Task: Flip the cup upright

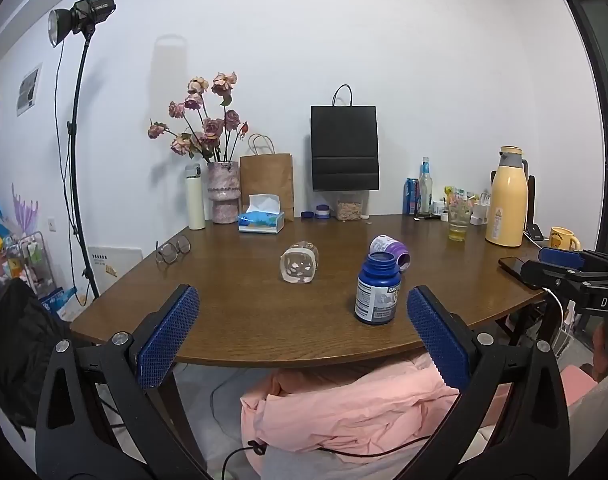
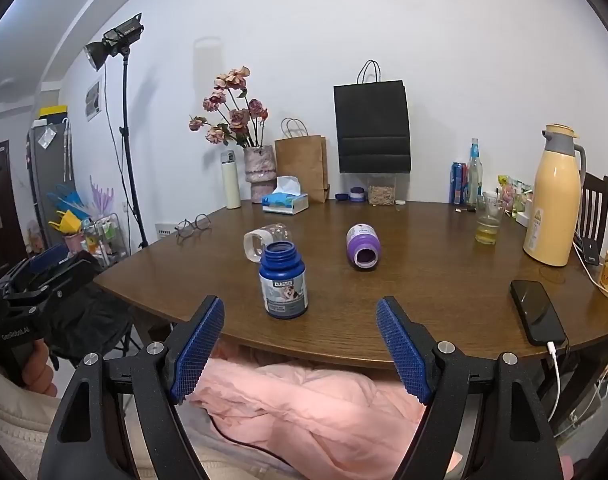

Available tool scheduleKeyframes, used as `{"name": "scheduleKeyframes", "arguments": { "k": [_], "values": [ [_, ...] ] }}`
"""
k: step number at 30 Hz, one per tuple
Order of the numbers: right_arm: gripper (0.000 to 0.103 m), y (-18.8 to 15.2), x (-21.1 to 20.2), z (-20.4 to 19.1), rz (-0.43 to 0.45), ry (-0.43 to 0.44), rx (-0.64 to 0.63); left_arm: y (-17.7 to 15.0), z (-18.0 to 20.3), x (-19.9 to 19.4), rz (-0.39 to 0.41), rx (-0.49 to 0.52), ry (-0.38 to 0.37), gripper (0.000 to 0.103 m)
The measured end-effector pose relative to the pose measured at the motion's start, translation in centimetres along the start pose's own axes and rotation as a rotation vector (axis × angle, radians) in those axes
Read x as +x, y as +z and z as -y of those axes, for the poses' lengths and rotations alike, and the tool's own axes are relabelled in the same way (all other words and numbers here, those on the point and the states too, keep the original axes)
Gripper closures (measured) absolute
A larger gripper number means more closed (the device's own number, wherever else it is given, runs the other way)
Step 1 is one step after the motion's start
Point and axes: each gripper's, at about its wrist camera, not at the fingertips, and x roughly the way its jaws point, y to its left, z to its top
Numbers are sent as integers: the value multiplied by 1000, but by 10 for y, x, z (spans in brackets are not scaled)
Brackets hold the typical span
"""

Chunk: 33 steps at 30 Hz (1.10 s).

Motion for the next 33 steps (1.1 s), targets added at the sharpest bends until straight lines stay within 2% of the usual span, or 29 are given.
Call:
{"name": "scheduleKeyframes", "arguments": {
  "k": [8,33],
  "values": [
    [20,-1,-1,-1,9,1,3,0,-8,-3,5,-8,-2,0],
    [20,0,-5,-4,38,-25,-20,-2,3,3,-4,10,-7,0]
  ]
}}
